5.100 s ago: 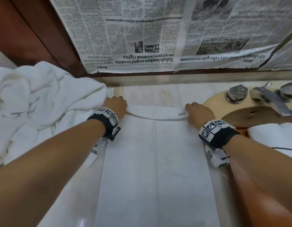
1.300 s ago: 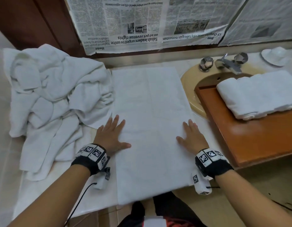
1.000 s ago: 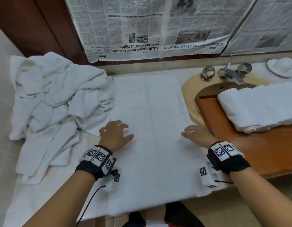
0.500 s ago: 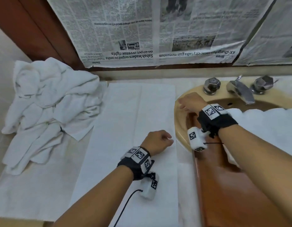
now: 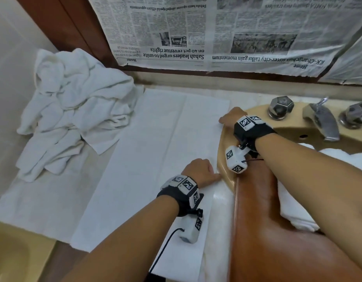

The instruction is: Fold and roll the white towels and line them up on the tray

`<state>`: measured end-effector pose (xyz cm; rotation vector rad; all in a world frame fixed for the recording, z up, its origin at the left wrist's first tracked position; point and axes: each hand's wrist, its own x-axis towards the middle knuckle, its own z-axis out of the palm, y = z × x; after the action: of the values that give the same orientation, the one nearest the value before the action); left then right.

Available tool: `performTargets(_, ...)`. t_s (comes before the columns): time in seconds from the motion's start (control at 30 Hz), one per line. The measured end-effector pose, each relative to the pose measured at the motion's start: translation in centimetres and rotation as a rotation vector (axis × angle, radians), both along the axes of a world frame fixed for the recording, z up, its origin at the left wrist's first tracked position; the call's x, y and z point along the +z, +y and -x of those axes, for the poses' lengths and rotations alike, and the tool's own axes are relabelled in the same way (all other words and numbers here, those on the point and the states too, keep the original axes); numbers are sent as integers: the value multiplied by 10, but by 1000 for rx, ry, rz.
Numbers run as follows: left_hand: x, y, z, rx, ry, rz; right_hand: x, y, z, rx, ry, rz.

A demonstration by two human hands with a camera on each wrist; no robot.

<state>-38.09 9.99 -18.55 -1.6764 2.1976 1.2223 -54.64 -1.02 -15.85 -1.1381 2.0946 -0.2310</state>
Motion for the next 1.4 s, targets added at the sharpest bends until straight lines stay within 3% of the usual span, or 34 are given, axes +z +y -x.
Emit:
performTargets(0.23, -3, 1, 4, -38, -119, 90, -6, -10, 0, -1, 86, 47)
performTargets(0.5, 0, -1, 3, -50, -93, 57, 2, -13, -4, -100, -14, 64)
performTargets(0.7, 32, -7, -3, -25, 160, -2, 2, -15, 9, -267, -158, 94)
performTargets(0.9, 79, -28, -45, 252, 519, -86, 43, -37, -20, -331, -336, 350)
performTargets(0.97, 86, -35, -72, 361, 647, -132, 54, -50, -44, -290, -302, 435)
performTargets(1.07, 83, -48, -114, 601, 716, -132, 62, -62, -93, -72, -154, 558)
performTargets(1.13, 69, -54, -143, 790, 662, -86, 56, -60, -129, 120, -133, 588)
performTargets(1.2, 50, -56, -168, 906, 464, -9, 34, -57, -156, 276, -146, 482)
performTargets(1.3, 22, -50, -199, 907, 116, 11, -9, -51, -173, 486, -27, 237)
performTargets(1.4, 11, -46, -211, 882, 31, 18, -37, -43, -170, 602, 38, 246)
